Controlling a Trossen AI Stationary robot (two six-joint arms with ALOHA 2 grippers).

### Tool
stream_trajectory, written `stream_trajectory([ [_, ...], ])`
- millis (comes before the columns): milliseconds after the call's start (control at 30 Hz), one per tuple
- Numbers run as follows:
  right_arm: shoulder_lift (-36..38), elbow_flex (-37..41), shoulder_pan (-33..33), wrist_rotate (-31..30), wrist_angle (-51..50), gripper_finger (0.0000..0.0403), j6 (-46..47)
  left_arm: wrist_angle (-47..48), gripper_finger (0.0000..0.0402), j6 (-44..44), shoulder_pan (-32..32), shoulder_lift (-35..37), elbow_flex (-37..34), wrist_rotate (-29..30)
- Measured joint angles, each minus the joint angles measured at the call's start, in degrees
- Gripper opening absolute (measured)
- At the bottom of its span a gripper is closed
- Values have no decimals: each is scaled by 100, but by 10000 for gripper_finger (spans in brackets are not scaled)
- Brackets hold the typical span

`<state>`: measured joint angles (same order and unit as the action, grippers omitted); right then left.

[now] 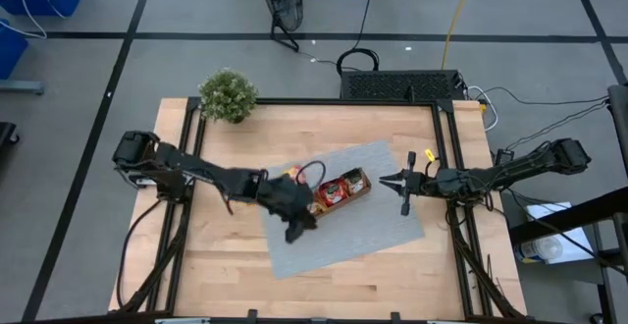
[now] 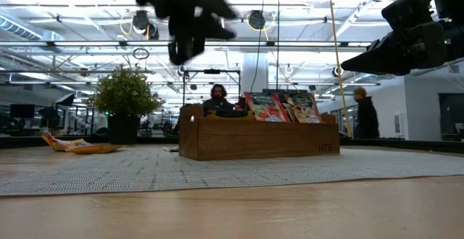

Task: Pick & Place Tea
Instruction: Put the yellow tea bag into the left section of the wooden organizer

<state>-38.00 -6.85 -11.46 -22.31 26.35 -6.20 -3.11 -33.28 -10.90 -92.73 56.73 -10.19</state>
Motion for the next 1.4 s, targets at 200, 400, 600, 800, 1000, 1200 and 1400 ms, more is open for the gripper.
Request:
stream_trajectory([
  [200,1,0,0,-4,42,18,-1,2150,139,861,-822,-170,1516,2344],
  [400,1,0,0,-9,129,18,-2,3101,124,1425,-988,-986,2509,3144],
  [600,-7,0,0,-4,112,18,17,3637,124,1908,-795,-1879,2967,3008],
  [800,-7,0,0,2,78,18,101,4208,122,1827,-678,-2166,3070,3071],
  [1000,-7,0,0,2,42,18,103,4326,122,1621,-634,-2149,3078,3272],
  [1200,-7,0,0,4,37,18,103,4294,122,1396,-623,-2157,2903,3255],
  [1400,-7,0,0,6,39,18,103,4205,122,1247,-596,-2150,2756,3222],
])
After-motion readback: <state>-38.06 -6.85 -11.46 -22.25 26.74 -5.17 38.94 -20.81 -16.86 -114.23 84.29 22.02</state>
